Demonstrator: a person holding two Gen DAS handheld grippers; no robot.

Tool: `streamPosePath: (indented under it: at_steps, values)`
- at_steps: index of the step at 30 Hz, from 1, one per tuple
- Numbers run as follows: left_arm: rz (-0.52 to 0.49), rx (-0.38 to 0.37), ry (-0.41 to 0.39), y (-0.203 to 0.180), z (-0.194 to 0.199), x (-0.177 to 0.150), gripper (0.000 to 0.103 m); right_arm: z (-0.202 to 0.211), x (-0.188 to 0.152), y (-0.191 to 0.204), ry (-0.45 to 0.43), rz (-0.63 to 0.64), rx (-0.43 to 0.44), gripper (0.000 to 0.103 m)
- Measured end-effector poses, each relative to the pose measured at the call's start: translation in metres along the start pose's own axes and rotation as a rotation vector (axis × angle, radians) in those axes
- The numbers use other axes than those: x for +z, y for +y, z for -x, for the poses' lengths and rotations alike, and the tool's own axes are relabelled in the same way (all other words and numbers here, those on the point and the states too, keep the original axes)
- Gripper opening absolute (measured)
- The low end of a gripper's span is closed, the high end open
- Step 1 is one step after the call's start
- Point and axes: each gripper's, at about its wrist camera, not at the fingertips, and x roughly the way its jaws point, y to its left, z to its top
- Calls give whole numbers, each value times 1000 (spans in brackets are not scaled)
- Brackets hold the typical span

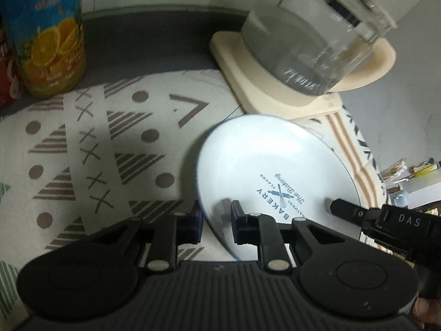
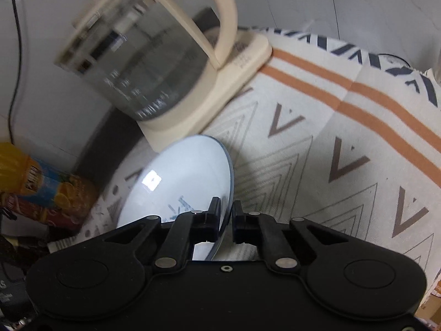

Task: Organize plates and bowls
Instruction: 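Lift the 'BAKERY' plate with both grippers and carry it over the plate stack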

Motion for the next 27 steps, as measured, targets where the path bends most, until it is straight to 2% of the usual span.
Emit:
streamPosePath:
  at_steps: [13,27]
  values:
    - [43,-7,-69,5,46,-4,19,30,-7,23,-74,76,63,9]
    - [118,16,-159,8,101,-42,19,72,-33,38,-90,170,140,9]
